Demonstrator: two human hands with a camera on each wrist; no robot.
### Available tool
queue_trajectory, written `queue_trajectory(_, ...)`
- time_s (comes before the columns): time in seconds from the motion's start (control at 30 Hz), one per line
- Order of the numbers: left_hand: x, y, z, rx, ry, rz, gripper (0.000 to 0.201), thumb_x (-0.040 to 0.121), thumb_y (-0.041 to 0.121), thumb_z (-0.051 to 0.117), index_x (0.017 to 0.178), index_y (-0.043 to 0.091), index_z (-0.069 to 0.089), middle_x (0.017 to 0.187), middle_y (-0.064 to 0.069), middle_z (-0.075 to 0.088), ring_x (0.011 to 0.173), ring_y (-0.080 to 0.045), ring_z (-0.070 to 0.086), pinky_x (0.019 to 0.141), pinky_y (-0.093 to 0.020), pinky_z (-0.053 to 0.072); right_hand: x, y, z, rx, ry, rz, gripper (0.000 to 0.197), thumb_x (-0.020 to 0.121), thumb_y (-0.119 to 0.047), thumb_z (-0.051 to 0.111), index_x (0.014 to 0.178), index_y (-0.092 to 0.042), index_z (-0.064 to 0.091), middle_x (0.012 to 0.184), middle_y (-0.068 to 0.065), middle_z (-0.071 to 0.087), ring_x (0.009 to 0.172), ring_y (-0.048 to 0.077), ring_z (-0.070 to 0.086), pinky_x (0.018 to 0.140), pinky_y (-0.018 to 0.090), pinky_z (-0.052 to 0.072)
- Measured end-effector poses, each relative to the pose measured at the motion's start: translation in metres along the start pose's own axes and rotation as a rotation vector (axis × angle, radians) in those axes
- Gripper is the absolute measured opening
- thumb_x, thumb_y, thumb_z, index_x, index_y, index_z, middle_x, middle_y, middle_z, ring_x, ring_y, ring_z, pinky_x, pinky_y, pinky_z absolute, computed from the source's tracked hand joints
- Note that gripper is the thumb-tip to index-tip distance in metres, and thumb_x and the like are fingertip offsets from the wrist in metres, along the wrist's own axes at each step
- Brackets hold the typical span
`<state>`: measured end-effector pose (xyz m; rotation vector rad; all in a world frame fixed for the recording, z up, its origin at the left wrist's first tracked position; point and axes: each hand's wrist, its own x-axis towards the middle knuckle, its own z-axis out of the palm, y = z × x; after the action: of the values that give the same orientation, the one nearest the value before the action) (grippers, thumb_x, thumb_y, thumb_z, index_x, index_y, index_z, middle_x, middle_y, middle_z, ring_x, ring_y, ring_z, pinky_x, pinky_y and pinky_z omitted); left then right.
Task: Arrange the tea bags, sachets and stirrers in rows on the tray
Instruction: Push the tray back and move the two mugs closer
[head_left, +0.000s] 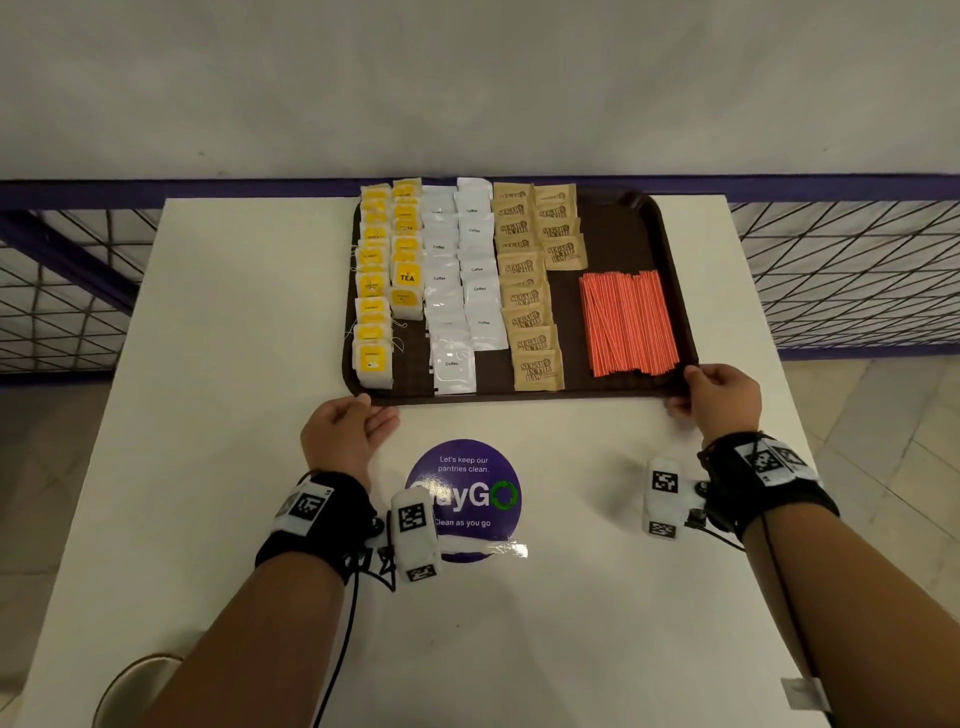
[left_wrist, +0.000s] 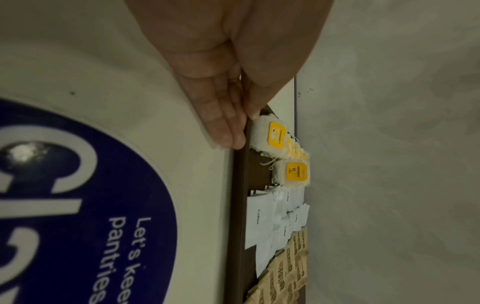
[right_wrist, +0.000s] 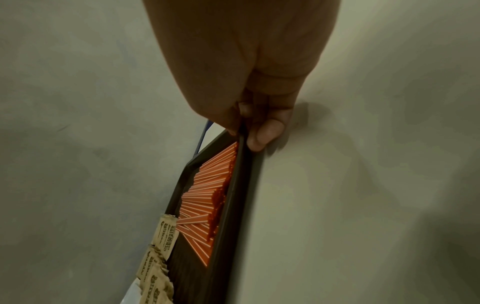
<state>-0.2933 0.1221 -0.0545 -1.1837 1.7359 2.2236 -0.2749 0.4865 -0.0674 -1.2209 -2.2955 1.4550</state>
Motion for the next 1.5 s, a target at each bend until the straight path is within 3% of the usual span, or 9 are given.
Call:
queue_trajectory(0.33,0.006,-0.001,0.002,0.019,-0.006,-0.006,0.006,0.091,0.006,0.055,0.095,0.002,0.058,0.082,-0.016,0.064,0.078,-0.025,0.069,0.074,-0.032,0.059,0.005,-0.001,0.002,0.003,0.008,0.000,0.015,0.091,-0.013,0.053,0.089,0.000,0.060,0.061,0.006,0.060,0.033,0.005,0.056,0.037,0.017,0.049)
queue_trajectory(0.53,0.009,0.000,0.004,0.049,-0.018,-0.008,0.003,0.091,0.009,0.057,0.093,0.007,0.059,0.082,-0.013,0.066,0.078,-0.021,0.068,0.070,-0.029,0.059,0.009,0.002,0.003,-0.027,0.037,0.024,0.018,0.091,-0.016,0.053,0.088,-0.001,0.061,0.058,0.004,0.061,0.034,0.008,0.058,0.053,0.032,0.056)
queue_trajectory(0.9,0.008,-0.001,0.006,0.061,-0.021,-0.018,0.003,0.091,0.012,0.058,0.091,0.009,0.060,0.085,-0.011,0.066,0.082,-0.019,0.068,0.071,-0.027,0.058,0.009,-0.004,0.001,0.047,-0.003,0.097,0.016,0.092,-0.017,0.052,0.094,-0.002,0.058,0.061,0.013,0.060,0.033,0.012,0.058,0.033,0.016,0.044)
queue_trajectory(1.03,0.004,0.001,0.002,0.034,-0.045,-0.089,0.015,0.090,0.015,0.059,0.099,0.003,0.062,0.092,-0.013,0.068,0.086,-0.019,0.068,0.075,-0.028,0.057,-0.001,-0.006,-0.008,0.213,-0.057,0.179,0.025,0.092,-0.027,0.054,0.088,-0.002,0.056,0.056,0.011,0.060,0.042,0.021,0.060,0.048,0.027,0.053)
queue_trajectory(1.13,-0.009,0.006,-0.004,0.078,-0.069,-0.151,0.020,0.090,0.025,0.060,0.095,0.005,0.062,0.090,-0.011,0.068,0.085,-0.020,0.068,0.078,-0.033,0.056,-0.026,-0.006,-0.023,0.343,-0.089,0.183,0.028,0.094,-0.031,0.051,0.092,-0.003,0.053,0.066,0.012,0.054,0.052,0.025,0.053,0.053,0.033,0.049)
queue_trajectory(1.2,-0.030,0.009,-0.010,0.153,-0.079,-0.093,0.015,0.091,0.025,0.058,0.088,0.010,0.061,0.088,-0.010,0.065,0.080,-0.021,0.065,0.078,-0.035,0.056,-0.052,0.000,-0.036,0.311,-0.121,0.099,0.025,0.094,-0.026,0.051,0.100,-0.002,0.056,0.069,0.010,0.055,0.054,0.022,0.052,0.053,0.031,0.046)
queue_trajectory(1.33,-0.096,0.013,-0.047,0.397,-0.191,0.272,0.005,0.088,0.019,0.058,0.089,0.023,0.062,0.096,-0.005,0.069,0.085,-0.023,0.065,0.074,-0.032,0.054,-0.124,0.029,-0.056,0.132,-0.321,-0.137,0.008,0.091,-0.009,0.056,0.090,-0.006,0.063,0.061,-0.002,0.062,0.050,0.010,0.054,0.050,0.020,0.048)
queue_trajectory(1.4,-0.136,0.016,-0.081,0.542,-0.314,0.443,0.006,0.084,0.030,0.062,0.089,0.030,0.064,0.090,0.008,0.071,0.086,-0.014,0.066,0.077,-0.026,0.054,-0.163,0.047,-0.058,0.086,-0.458,-0.165,0.009,0.088,-0.004,0.060,0.083,-0.010,0.064,0.060,-0.003,0.064,0.054,0.010,0.055,0.055,0.018,0.049)
queue_trajectory(1.5,-0.191,0.018,-0.145,0.722,-0.359,0.583,0.009,0.085,0.023,0.067,0.085,0.032,0.067,0.091,0.027,0.067,0.088,0.007,0.062,0.079,-0.005,0.045,-0.216,0.070,-0.051,-0.012,-0.653,-0.209,0.004,0.081,-0.021,0.069,0.080,-0.018,0.066,0.068,0.001,0.065,0.061,0.009,0.052,0.061,0.020,0.045)
